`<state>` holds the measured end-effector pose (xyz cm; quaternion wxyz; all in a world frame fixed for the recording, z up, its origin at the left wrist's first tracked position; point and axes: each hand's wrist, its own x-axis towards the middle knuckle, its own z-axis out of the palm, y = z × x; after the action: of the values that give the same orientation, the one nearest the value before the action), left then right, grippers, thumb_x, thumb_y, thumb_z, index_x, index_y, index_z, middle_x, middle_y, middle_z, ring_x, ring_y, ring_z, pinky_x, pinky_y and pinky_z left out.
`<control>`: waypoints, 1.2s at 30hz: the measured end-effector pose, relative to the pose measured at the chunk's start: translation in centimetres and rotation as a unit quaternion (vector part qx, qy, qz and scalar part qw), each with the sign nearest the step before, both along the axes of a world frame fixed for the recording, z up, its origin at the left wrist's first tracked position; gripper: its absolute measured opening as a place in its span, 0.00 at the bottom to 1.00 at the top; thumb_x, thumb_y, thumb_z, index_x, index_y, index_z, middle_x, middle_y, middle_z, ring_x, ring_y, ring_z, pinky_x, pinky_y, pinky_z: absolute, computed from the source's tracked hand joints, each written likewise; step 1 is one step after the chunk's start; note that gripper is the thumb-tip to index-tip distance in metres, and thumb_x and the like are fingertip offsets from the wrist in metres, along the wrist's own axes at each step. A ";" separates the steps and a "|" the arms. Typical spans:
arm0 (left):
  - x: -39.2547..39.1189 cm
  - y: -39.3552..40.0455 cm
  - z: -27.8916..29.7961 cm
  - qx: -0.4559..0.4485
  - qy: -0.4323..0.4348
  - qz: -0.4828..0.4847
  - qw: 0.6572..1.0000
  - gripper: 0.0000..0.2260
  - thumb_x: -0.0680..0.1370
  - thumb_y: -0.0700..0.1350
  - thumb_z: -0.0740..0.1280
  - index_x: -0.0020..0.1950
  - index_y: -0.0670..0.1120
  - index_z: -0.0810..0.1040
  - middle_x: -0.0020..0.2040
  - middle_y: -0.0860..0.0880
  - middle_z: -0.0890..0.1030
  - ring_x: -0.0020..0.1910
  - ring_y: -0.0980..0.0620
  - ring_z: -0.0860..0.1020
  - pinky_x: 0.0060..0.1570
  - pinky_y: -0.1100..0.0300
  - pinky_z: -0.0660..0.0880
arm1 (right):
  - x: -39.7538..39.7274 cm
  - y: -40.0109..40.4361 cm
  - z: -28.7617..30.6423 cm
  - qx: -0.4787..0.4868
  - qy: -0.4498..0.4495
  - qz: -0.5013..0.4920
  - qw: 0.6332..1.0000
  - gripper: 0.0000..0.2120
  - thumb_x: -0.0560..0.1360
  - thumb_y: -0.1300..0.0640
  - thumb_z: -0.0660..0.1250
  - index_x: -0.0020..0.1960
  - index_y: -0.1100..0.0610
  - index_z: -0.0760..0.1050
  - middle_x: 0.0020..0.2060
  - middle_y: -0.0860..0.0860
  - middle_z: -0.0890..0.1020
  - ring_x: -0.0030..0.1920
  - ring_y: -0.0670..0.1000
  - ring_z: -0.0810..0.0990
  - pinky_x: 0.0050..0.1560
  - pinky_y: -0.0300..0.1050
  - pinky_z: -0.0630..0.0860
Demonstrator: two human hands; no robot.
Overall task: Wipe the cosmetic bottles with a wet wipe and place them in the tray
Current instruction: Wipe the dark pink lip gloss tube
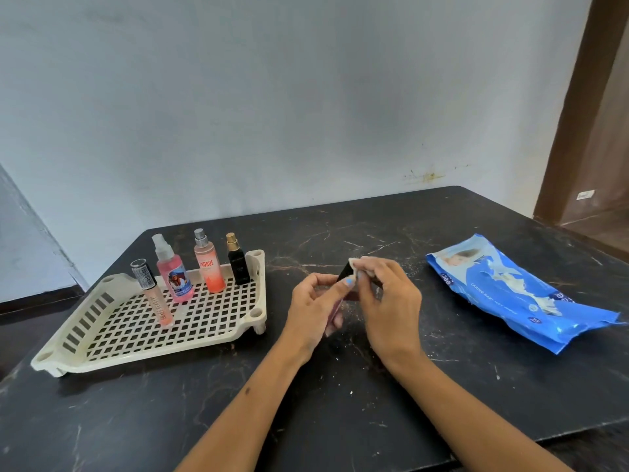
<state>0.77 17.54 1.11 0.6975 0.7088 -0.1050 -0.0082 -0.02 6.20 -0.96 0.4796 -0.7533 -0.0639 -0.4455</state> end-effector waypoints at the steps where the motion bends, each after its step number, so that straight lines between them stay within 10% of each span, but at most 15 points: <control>1: 0.0 0.1 0.0 -0.001 0.003 -0.006 1.000 0.12 0.76 0.42 0.68 0.54 0.36 0.73 0.29 0.50 0.81 0.19 0.56 0.70 0.17 0.66 0.63 | 0.0 -0.1 0.1 0.009 0.009 0.000 1.000 0.12 0.73 0.71 0.69 0.52 0.59 0.81 0.45 0.46 0.78 0.48 0.33 0.75 0.47 0.21 0.68; 12: 0.6 0.7 -0.1 -0.074 0.052 0.016 0.996 0.28 0.71 0.64 0.66 0.40 0.36 0.78 0.32 0.41 0.72 0.33 0.46 0.70 0.36 0.57 0.69 | -0.9 0.9 0.0 -0.053 -0.018 0.111 0.992 0.07 0.66 0.65 0.70 0.42 0.58 0.84 0.37 0.49 0.81 0.35 0.45 0.80 0.37 0.41 0.78; 20: 0.7 0.8 -0.1 -0.097 0.086 -0.079 0.988 0.09 0.72 0.38 0.68 0.52 0.38 0.80 0.44 0.43 0.84 0.41 0.49 0.83 0.37 0.59 0.80 | -0.2 0.0 0.1 0.048 0.036 0.030 0.998 0.10 0.72 0.68 0.71 0.49 0.56 0.82 0.42 0.45 0.79 0.45 0.37 0.77 0.45 0.24 0.71; 28: 1.5 1.1 -0.5 -0.170 0.127 -0.035 0.977 0.10 0.81 0.41 0.58 0.48 0.38 0.77 0.44 0.40 0.83 0.41 0.50 0.82 0.42 0.59 0.80 | -0.7 1.0 -0.5 -0.092 -0.029 0.110 0.989 0.08 0.65 0.66 0.70 0.43 0.58 0.83 0.38 0.50 0.82 0.38 0.48 0.81 0.38 0.45 0.79; 36: 2.1 1.2 -0.7 -0.234 0.181 -0.013 0.955 0.20 0.83 0.46 0.51 0.67 0.32 0.65 0.57 0.39 0.81 0.55 0.47 0.81 0.42 0.60 0.79 | -1.3 1.9 -0.7 -0.215 -0.079 0.171 0.958 0.07 0.66 0.61 0.65 0.39 0.60 0.81 0.36 0.52 0.80 0.34 0.51 0.79 0.32 0.48 0.78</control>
<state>2.87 18.71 0.45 0.8511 0.5107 0.0152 -0.1207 -1.30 8.13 -1.67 0.3686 -0.7789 -0.3242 -0.3903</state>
